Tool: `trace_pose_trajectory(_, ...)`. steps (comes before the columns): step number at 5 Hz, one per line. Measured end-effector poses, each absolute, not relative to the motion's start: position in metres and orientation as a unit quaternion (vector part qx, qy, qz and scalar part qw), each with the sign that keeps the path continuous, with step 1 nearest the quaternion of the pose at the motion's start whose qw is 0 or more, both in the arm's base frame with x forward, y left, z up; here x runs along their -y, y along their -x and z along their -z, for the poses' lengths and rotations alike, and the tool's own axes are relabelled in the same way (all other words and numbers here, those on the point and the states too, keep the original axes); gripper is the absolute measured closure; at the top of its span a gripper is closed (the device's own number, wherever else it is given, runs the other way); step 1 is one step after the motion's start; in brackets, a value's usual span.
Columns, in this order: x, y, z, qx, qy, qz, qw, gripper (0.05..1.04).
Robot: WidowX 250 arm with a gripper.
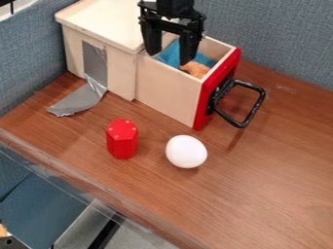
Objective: Take the sushi on the drawer and put it on the right side of the table
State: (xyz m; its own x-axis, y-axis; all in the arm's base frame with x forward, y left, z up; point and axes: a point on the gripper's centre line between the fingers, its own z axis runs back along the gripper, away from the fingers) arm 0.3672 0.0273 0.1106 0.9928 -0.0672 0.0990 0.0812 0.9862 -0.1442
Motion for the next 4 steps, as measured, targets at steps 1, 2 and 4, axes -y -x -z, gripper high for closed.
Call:
trace_pose_trajectory(1,-0.021,-0.366,-0.113,0.06,0.093,0.014,0.994,0.084)
trace_pose_trajectory(2,-0.015,-0.366,-0.109,0.076,0.097,-0.043,0.991,0.084)
trace_pose_trajectory(4,-0.001,-0.376,-0.106,0.12,0.088,-0.213,0.966,0.084)
